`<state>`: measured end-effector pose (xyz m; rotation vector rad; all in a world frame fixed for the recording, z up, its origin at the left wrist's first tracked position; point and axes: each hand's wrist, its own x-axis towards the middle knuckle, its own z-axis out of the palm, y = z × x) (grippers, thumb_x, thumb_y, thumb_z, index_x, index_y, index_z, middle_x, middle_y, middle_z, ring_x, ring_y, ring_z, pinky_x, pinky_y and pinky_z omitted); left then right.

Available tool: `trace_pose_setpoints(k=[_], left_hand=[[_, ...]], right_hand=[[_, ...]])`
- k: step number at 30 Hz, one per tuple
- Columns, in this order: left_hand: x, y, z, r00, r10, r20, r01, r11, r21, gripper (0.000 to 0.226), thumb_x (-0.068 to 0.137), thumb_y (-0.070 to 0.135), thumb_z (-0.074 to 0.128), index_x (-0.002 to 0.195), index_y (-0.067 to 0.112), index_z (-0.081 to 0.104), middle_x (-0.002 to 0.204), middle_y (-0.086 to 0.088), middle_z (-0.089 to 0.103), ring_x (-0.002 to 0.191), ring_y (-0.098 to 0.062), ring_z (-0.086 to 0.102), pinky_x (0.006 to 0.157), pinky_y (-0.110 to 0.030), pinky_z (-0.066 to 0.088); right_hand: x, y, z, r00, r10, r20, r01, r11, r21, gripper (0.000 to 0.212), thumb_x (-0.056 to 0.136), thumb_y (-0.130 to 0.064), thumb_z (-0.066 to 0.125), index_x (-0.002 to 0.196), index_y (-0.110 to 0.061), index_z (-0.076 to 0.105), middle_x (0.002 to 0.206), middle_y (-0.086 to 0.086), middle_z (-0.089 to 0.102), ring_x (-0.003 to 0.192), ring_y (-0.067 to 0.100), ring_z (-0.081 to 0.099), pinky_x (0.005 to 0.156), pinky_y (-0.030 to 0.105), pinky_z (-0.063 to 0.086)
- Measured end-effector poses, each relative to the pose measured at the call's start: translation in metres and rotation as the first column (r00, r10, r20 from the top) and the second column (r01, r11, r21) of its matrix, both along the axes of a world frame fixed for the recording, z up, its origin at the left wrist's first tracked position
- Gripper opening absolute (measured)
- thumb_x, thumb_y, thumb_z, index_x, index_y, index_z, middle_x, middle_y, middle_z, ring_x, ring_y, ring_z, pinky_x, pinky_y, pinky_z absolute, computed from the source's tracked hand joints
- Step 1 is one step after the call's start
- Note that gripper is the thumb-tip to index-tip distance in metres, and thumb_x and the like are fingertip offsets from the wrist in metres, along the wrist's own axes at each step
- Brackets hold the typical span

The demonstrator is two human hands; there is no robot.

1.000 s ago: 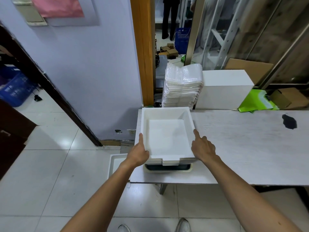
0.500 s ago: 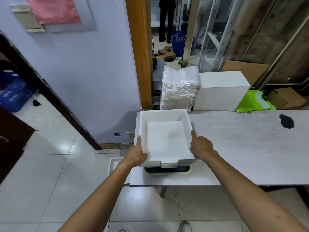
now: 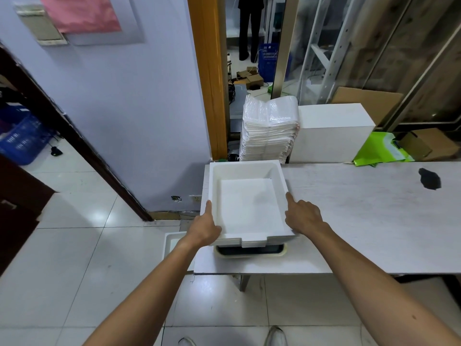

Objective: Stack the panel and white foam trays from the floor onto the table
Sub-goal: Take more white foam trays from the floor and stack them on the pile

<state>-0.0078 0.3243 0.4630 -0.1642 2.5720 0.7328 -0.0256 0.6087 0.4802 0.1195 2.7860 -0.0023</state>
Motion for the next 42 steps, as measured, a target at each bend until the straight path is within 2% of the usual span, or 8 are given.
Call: trace_pose_setpoints(k=[8,12,16,21,24,28,32,42], left_hand=[[0.009,-0.006,-0.005,0.999,-0.002,-0.032,0.004,0.998,0.06,0.089,0.089,0.024,0.052,0.158,0.03,-0.004,0.122,-0.01,0.065,0.085,-0.023,0.057,0.073,-0.034,0.046],[0.008,-0.016,-0.005,1.0,-0.017,0.015,0.015,0.995,0.101,0.088,0.091,0.036,0.051,0.156,0.041,-0.008,0.141,-0.008,0.055,0.108,-0.029,0.059,0.093,-0.042,0.047],[0.005,-0.04,-0.004,0.996,-0.068,0.05,0.062,0.992,0.112,0.081,0.092,0.054,0.053,0.156,0.046,0.005,0.157,-0.004,0.039,0.136,-0.032,0.046,0.112,-0.047,0.038],[0.02,-0.068,0.002,0.999,0.047,-0.005,-0.043,0.941,0.336,0.059,0.097,0.048,0.051,0.153,0.042,0.032,0.144,-0.002,0.053,0.114,-0.021,0.062,0.086,-0.03,0.058],[0.032,-0.089,-0.001,0.979,0.197,-0.048,-0.166,0.914,0.37,0.045,0.104,0.031,0.047,0.149,0.028,0.045,0.127,-0.005,0.064,0.092,-0.016,0.071,0.068,-0.019,0.055],[0.053,-0.125,-0.006,0.938,0.345,-0.04,-0.299,0.861,0.411,0.04,0.103,0.033,0.045,0.143,0.028,0.052,0.12,-0.006,0.069,0.085,-0.012,0.073,0.081,-0.035,0.059],[0.072,-0.158,-0.007,0.894,0.446,-0.045,-0.399,0.836,0.376,0.037,0.104,0.03,0.045,0.139,0.022,0.056,0.114,-0.005,0.068,0.088,-0.011,0.07,0.066,-0.015,0.047],[0.098,-0.243,-0.045,0.825,0.565,0.024,-0.551,0.793,0.262,0.033,0.099,0.036,0.05,0.115,0.019,0.073,0.114,0.0,0.072,0.106,-0.023,0.067,0.1,-0.042,0.051]], right_hand=[[0.016,-0.006,-0.017,0.993,-0.103,-0.05,0.099,0.993,-0.064,0.074,0.099,-0.017,0.038,0.159,-0.022,-0.004,0.09,0.007,0.064,0.069,0.024,0.052,0.059,0.032,0.039],[0.015,-0.004,-0.02,0.991,-0.117,-0.071,0.109,0.988,-0.105,0.072,0.1,-0.017,0.036,0.159,-0.024,-0.005,0.084,0.006,0.059,0.068,0.025,0.053,0.061,0.033,0.041],[0.012,-0.007,-0.02,0.991,-0.124,-0.052,0.115,0.982,-0.148,0.067,0.1,-0.022,0.037,0.159,-0.022,0.004,0.119,0.012,0.058,0.101,0.029,0.056,0.077,0.037,0.042],[0.0,-0.026,-0.016,0.952,-0.217,-0.215,0.177,0.965,-0.192,0.045,0.096,-0.022,0.045,0.136,-0.003,0.042,0.129,0.019,0.049,0.117,0.034,0.047,0.096,0.043,0.04],[-0.008,-0.051,-0.011,0.927,-0.166,-0.335,0.087,0.968,-0.237,0.046,0.093,-0.02,0.05,0.134,0.001,0.045,0.13,0.022,0.049,0.118,0.037,0.046,0.098,0.045,0.038],[-0.017,-0.102,-0.001,0.913,-0.033,-0.406,-0.102,0.947,-0.306,0.057,0.096,-0.027,0.051,0.144,-0.001,0.038,0.14,0.02,0.045,0.127,0.036,0.042,0.106,0.046,0.034],[-0.023,-0.155,0.003,0.882,0.113,-0.458,-0.281,0.906,-0.317,0.053,0.097,-0.027,0.049,0.144,-0.004,0.041,0.14,0.015,0.048,0.127,0.033,0.044,0.106,0.044,0.035],[-0.019,-0.263,-0.031,0.879,0.329,-0.344,-0.431,0.858,-0.28,0.04,0.098,-0.029,0.048,0.133,-0.011,0.05,0.135,0.013,0.055,0.119,0.03,0.051,0.102,0.044,0.042]])
